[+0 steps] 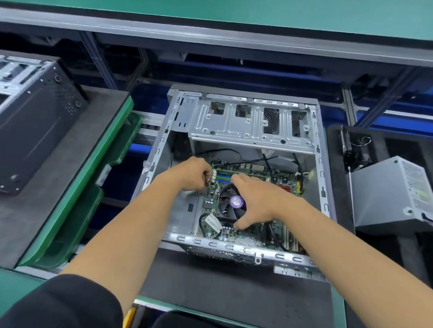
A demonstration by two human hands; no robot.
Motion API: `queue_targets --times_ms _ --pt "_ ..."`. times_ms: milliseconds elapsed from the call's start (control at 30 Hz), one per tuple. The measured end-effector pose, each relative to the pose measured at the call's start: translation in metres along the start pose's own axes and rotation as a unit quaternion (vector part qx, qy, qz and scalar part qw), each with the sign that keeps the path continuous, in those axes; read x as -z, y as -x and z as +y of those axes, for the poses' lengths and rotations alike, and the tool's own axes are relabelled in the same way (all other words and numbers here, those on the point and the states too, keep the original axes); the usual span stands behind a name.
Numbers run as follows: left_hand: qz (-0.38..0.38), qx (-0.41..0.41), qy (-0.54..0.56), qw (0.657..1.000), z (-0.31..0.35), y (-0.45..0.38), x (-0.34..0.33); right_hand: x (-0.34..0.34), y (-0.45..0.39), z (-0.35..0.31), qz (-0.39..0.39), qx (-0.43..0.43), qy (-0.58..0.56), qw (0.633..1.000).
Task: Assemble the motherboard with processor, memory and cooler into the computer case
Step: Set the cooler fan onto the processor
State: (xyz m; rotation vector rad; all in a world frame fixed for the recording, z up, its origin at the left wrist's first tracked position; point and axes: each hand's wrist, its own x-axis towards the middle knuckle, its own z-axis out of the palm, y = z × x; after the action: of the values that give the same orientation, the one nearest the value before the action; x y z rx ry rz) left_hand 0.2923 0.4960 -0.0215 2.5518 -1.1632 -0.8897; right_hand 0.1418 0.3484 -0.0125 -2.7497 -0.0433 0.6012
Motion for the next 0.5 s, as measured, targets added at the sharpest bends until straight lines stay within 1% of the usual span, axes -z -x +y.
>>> queue_targets --times_ms 167,333,500 --pt "0.028 0.062 -0.01 0.998 0.0 0.001 -0.006 -0.001 -0.001 0.001 0.002 0.001 0.0 1.0" --pt "0.013 0.068 -0.016 0.997 0.006 0.003 -0.009 -0.001 -0.002 0.002 0.003 0.002 0.001 1.0" --pt "0.028 0.077 0.006 0.997 0.006 0.002 -0.014 0.0 -0.003 0.002 -0.002 0.002 0.002 1.0"
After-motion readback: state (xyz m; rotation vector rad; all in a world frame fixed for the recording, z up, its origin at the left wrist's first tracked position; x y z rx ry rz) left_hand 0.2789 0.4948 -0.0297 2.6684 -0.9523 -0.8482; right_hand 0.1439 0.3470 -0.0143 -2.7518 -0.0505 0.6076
